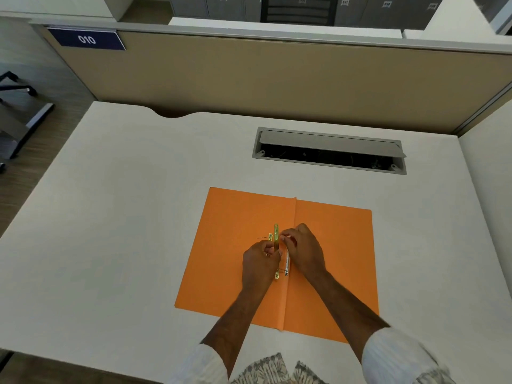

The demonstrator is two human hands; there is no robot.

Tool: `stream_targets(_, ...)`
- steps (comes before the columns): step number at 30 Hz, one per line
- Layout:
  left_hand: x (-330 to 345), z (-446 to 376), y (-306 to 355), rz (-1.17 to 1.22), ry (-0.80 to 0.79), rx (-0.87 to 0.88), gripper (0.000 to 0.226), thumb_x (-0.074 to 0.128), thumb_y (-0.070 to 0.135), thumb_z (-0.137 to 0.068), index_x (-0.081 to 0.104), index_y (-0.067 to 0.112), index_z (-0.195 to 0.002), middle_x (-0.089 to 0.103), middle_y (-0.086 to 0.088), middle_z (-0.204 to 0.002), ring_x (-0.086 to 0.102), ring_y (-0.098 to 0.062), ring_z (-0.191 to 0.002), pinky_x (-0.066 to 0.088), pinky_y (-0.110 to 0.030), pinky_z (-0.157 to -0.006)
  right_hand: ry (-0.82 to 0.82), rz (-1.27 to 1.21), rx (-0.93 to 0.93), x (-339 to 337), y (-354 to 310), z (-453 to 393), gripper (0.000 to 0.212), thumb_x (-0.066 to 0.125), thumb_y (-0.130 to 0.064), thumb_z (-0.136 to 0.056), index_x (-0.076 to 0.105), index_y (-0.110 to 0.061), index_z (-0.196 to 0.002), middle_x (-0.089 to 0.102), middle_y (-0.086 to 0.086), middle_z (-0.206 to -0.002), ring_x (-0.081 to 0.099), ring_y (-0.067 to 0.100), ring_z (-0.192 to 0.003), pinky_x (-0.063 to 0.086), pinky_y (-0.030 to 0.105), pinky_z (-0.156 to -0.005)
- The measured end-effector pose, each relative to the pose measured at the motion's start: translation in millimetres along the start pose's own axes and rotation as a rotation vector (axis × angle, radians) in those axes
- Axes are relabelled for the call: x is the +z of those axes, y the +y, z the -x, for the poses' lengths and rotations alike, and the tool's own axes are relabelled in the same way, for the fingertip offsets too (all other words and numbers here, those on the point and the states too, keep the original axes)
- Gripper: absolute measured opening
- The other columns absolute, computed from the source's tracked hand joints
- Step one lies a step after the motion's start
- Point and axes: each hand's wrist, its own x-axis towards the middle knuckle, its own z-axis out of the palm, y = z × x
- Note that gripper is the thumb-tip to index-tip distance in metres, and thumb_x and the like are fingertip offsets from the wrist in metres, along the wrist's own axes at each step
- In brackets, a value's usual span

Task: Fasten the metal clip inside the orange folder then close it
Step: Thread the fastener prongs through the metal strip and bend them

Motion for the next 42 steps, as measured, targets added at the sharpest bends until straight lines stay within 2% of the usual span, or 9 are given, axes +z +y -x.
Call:
stream_targets(3,-1,0,-3,0.0,0.0,0.006,0.017,0.074,0.022,-0.08,0.075,0.018,-0.097,0.073,0.003,-0.086,0.067,-0.01,-0.08,0.055,-0.029,-0.075,-0.026,0.05,-0.042,1,-1,-1,0.015,0.06,-0.027,-0.094,0.071,-0.022,-0.104,0.054,-0.003,-0.091,0.055,0.012,-0.076,0.045,0.027,-0.058)
stream_targets(7,-2,0,-5,-0.016,0.005,0.01,0.016,0.074,0.021,-0.081,0.074,0.017,-0.097,0.072,0.002,-0.085,0.067,-0.011,-0.078,0.054,-0.03,-0.075,-0.057,0.084,-0.089,0,1,-3,0.008,0.065,-0.031,-0.09,0.066,-0.028,-0.097,0.046,-0.011,-0.09,0.052,0.006,-0.074,0.044,0.024,-0.057)
stream_targets(13,-1,1,-3,-0.009,0.015,-0.002,0.016,0.073,0.023,-0.082,0.074,0.017,-0.097,0.072,0.003,-0.083,0.067,-0.01,-0.076,0.054,-0.027,-0.073,-0.03,0.12,-0.095,3,3,-7,0.008,0.058,-0.025,-0.095,0.065,-0.022,-0.1,0.061,-0.002,-0.097,0.056,0.01,-0.077,0.046,0.023,-0.059)
stream_targets(17,-1,1,-3,-0.007,0.001,-0.019,0.018,0.074,0.022,-0.082,0.074,0.017,-0.099,0.071,0.003,-0.083,0.067,-0.012,-0.074,0.056,-0.029,-0.073,-0.053,0.122,-0.1,0,2,-7,0.01,0.056,-0.023,-0.097,0.065,-0.022,-0.1,0.064,-0.002,-0.097,0.058,0.011,-0.08,0.048,0.026,-0.062)
stream_targets(22,-1,0,-4,0.001,-0.01,-0.018,0.015,0.073,0.022,-0.082,0.075,0.016,-0.097,0.071,0.002,-0.082,0.066,-0.013,-0.073,0.056,-0.032,-0.072,-0.077,0.138,-0.119,-3,0,-6,0.011,0.056,-0.022,-0.097,0.066,-0.024,-0.098,0.064,-0.004,-0.096,0.058,0.012,-0.079,0.038,0.023,-0.06)
stream_targets(30,0,-1,-4,0.009,-0.035,-0.019,0.015,0.073,0.019,-0.081,0.075,0.016,-0.096,0.072,0.002,-0.083,0.067,-0.012,-0.077,0.056,-0.031,-0.075,-0.096,0.096,-0.114,-7,-1,-6,0.013,0.056,-0.022,-0.096,0.068,-0.024,-0.1,0.064,-0.004,-0.097,0.061,0.014,-0.084,0.05,0.032,-0.066)
stream_targets(35,-1,-3,-4,0.009,-0.083,-0.043,0.018,0.076,0.021,-0.08,0.076,0.016,-0.097,0.069,0.006,-0.079,0.064,-0.007,-0.073,0.052,-0.022,-0.071,-0.093,0.024,-0.104,-8,7,4,0.024,0.056,-0.014,-0.096,0.063,-0.017,-0.119,0.06,0.001,-0.115,0.061,0.016,-0.096,0.054,0.032,-0.076)
stream_targets(39,-3,-9,-4,0.045,-0.177,-0.114,0.024,0.078,0.022,-0.079,0.075,0.014,-0.102,0.068,0.007,-0.078,0.063,-0.001,-0.069,0.049,-0.009,-0.062,-0.088,0.037,-0.109,-8,19,27,0.044,0.063,-0.014,-0.092,0.05,-0.018,-0.134,0.043,0.0,-0.137,0.058,0.014,-0.107,0.052,0.022,-0.078)
stream_targets(42,-5,-15,-3,0.057,-0.242,-0.17,0.028,0.08,0.022,-0.077,0.075,0.011,-0.102,0.074,-0.002,-0.084,0.07,-0.011,-0.075,0.058,-0.02,-0.067,-0.129,0.052,-0.103,-8,31,45,0.058,0.066,-0.021,-0.09,0.04,-0.018,-0.141,0.036,0.001,-0.146,0.045,0.017,-0.127,0.043,0.021,-0.096)
